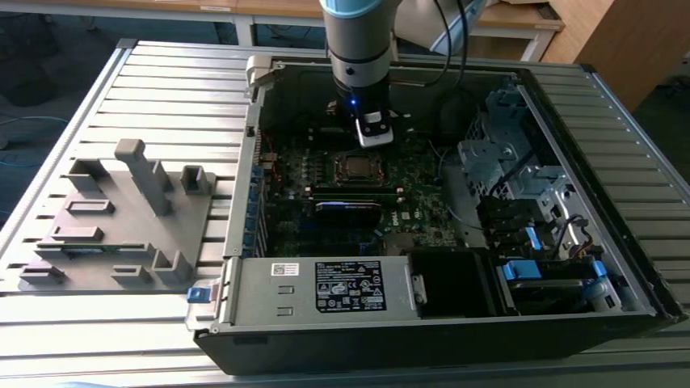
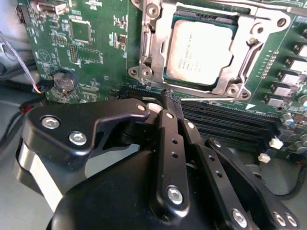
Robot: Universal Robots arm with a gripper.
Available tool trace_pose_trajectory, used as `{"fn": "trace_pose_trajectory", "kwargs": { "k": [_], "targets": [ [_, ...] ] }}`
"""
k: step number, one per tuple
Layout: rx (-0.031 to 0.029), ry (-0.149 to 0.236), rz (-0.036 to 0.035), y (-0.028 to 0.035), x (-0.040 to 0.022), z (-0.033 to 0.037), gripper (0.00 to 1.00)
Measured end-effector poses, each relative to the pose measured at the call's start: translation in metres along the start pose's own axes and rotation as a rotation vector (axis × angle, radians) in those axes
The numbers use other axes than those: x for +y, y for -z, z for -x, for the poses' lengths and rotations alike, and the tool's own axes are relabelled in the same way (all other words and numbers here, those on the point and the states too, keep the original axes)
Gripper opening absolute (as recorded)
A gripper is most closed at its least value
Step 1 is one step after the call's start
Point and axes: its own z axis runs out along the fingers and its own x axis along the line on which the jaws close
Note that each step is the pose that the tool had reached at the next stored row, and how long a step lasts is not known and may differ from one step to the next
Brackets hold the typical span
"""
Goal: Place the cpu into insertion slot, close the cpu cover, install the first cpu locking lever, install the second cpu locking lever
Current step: 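Install the first cpu locking lever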
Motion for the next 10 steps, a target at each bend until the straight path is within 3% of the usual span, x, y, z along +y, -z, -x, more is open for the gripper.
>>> {"fn": "trace_pose_trajectory", "kwargs": {
  "k": [4, 10],
  "targets": [
    [-0.0045, -0.019, -0.0019, -0.0005, 0.0017, -0.0011, 0.11],
    [-0.0066, -0.027, -0.0027, -0.0011, 0.0049, -0.0043, 0.11]
  ]
}}
